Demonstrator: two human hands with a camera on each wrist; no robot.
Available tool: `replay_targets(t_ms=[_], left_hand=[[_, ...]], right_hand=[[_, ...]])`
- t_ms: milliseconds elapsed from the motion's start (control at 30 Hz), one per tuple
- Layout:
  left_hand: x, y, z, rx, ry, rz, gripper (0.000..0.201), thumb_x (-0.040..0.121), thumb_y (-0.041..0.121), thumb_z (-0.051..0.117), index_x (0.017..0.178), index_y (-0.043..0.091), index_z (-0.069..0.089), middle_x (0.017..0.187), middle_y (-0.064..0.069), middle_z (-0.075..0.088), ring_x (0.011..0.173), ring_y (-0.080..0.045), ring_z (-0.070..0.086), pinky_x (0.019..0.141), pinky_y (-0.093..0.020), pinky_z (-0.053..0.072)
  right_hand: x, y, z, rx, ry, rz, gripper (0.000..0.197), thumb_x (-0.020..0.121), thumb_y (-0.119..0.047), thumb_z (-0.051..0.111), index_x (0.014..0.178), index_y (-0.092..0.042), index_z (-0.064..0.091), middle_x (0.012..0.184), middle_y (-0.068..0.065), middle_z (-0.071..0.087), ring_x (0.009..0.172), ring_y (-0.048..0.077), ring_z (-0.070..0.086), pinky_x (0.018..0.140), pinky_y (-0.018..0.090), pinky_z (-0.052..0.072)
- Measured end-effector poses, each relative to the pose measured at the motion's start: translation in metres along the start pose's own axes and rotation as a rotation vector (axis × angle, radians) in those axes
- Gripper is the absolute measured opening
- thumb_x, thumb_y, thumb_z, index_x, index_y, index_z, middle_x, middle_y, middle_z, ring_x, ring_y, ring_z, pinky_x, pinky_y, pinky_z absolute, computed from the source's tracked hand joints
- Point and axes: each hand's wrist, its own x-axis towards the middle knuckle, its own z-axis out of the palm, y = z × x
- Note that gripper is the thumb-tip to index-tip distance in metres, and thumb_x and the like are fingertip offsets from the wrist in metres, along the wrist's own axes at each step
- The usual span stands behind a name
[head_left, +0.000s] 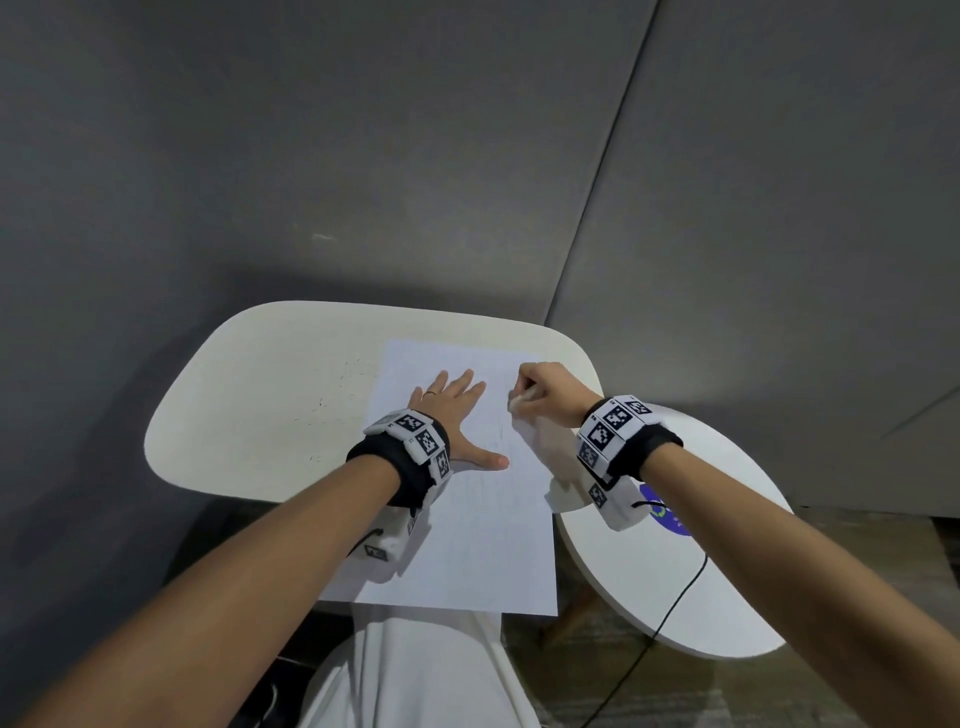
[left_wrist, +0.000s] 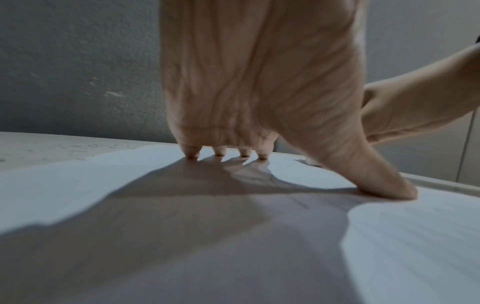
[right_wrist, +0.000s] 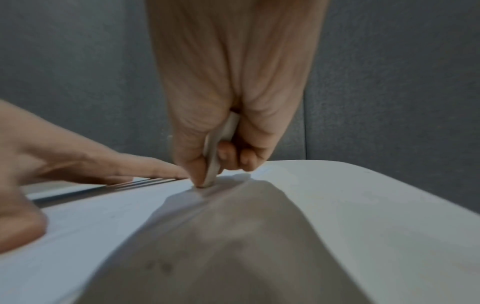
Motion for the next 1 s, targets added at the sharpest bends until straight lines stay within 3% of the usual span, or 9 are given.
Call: replay_targets(t_ms=[33,167,300,433,567,700,833,933,1000], left_hand=[[0.000,0.000,0.000,-0.001,-0.003,0.000,0.120,0.067,0.080,0.060,0.154,0.026,-0.002,0.161,0.006,-0.013,0.148,-0.025,-0.011,0.117,-0.053,0.001],[0.000,-0.001,0.001,-0.025,-0.001,-0.002,0.122,0.065,0.079,0.062,0.154,0.026,-0.002,0.161,0.007,-0.013,0.148,-0.024,-0.012,0.116,-0.053,0.000],[0.002,-0.001,0.002,-0.018,-0.002,-0.012,0.123,0.063,0.080,0.062,0.154,0.029,-0.002,0.161,0.007,-0.014,0.148,-0.023,-0.013,0.116,-0.053,0.000],[0.003,0.000,-0.002,-0.003,-0.024,-0.012,0.121,0.061,0.082,0.062,0.153,0.036,-0.001,0.161,0.006,-0.016,0.147,-0.026,-0.015,0.115,-0.057,-0.002],[0.003,0.000,-0.005,0.030,-0.059,-0.008,0.118,0.060,0.084,0.060,0.152,0.042,-0.001,0.160,0.005,-0.018,0.147,-0.029,-0.017,0.114,-0.059,-0.002],[0.003,0.000,-0.003,0.023,-0.053,-0.013,0.120,0.058,0.086,0.060,0.151,0.042,-0.002,0.160,0.006,-0.019,0.147,-0.028,-0.018,0.114,-0.059,-0.004],[0.004,-0.001,-0.003,0.013,-0.051,-0.010,0.119,0.058,0.086,0.060,0.151,0.043,-0.002,0.160,0.007,-0.019,0.146,-0.028,-0.018,0.114,-0.059,-0.005],[0.003,0.000,-0.002,0.029,-0.053,-0.013,0.120,0.059,0.085,0.060,0.151,0.042,-0.003,0.160,0.006,-0.020,0.146,-0.028,-0.019,0.113,-0.059,-0.005],[0.004,-0.001,-0.002,0.029,-0.053,-0.013,0.121,0.058,0.086,0.059,0.151,0.042,-0.004,0.159,0.006,-0.021,0.146,-0.028,-0.019,0.113,-0.059,-0.005]], right_hand=[[-0.001,-0.001,0.000,0.001,0.028,0.012,0.025,0.075,-0.004,0.066,0.065,-0.015,0.046,0.084,0.009,0.070,0.080,0.024,0.066,0.067,0.031,0.049],[-0.007,-0.008,-0.002,-0.024,-0.193,0.019,0.024,0.075,-0.007,0.070,0.063,-0.018,0.052,0.067,-0.014,0.060,0.060,-0.006,0.057,0.056,0.007,0.039],[0.000,0.000,0.000,0.005,0.037,0.042,0.025,0.075,-0.004,0.066,0.064,-0.014,0.046,0.080,0.007,0.067,0.081,0.023,0.065,0.062,0.023,0.043],[-0.008,-0.009,0.000,-0.004,-0.202,0.030,0.023,0.075,-0.009,0.071,0.064,-0.019,0.054,0.068,-0.011,0.063,0.061,-0.004,0.058,0.056,0.006,0.040],[0.000,-0.005,0.005,0.046,0.028,0.029,0.025,0.074,-0.005,0.067,0.065,-0.016,0.047,0.085,0.013,0.069,0.083,0.025,0.066,0.071,0.036,0.052],[-0.003,-0.012,0.005,0.012,-0.204,0.010,0.021,0.076,-0.009,0.071,0.066,-0.018,0.054,0.070,-0.010,0.064,0.062,-0.005,0.058,0.057,0.009,0.041],[0.004,-0.010,0.006,0.024,0.018,0.004,0.026,0.075,-0.005,0.067,0.064,-0.018,0.046,0.084,0.010,0.070,0.080,0.022,0.065,0.066,0.031,0.048],[-0.001,-0.019,0.007,-0.024,-0.233,-0.017,0.027,0.076,-0.008,0.069,0.063,-0.022,0.052,0.068,-0.010,0.060,0.061,-0.005,0.057,0.055,0.008,0.040],[0.001,-0.020,0.006,-0.025,-0.240,-0.016,0.022,0.076,-0.008,0.071,0.065,-0.020,0.056,0.070,-0.009,0.062,0.064,-0.003,0.057,0.055,0.004,0.039]])
